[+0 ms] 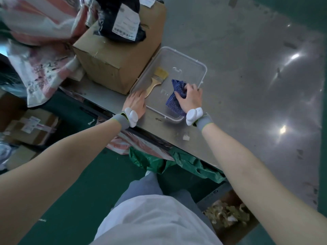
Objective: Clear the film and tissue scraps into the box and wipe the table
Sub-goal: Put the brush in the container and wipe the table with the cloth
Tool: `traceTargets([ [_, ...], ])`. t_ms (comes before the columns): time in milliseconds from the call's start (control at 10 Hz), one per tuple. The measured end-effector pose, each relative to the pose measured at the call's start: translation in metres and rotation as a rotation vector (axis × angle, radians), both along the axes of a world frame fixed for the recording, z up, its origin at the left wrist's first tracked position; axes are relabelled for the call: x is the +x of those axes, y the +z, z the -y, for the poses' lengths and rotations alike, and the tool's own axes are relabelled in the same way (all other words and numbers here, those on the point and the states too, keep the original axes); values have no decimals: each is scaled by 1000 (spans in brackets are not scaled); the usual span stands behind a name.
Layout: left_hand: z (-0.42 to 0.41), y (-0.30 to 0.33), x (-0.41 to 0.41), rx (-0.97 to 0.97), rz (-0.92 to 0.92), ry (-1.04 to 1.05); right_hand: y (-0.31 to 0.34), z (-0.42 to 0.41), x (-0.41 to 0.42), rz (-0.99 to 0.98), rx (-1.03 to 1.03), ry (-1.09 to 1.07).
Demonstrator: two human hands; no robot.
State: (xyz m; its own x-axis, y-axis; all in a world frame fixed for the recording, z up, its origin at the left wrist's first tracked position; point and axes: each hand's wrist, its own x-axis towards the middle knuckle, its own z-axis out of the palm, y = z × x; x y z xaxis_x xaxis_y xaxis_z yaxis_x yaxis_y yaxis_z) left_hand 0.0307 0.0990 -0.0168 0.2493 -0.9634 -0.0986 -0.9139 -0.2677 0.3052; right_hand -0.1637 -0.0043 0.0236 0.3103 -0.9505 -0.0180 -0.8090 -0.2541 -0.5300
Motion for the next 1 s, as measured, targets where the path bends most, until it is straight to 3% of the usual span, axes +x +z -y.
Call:
traceTargets([
  [300, 32, -13, 16, 38, -31, -3, -18, 39, 42, -261, -15, -2],
  [600, 38, -19, 15, 31, 1, -49, -31, 33, 51, -350, 99, -111],
  [800, 41, -23, 17, 47, 18, -46, -38, 36, 37, -358, 141, 25],
  [1000, 45, -18, 13, 75, 54, -43, -26, 46, -1, -113, 191, 177],
])
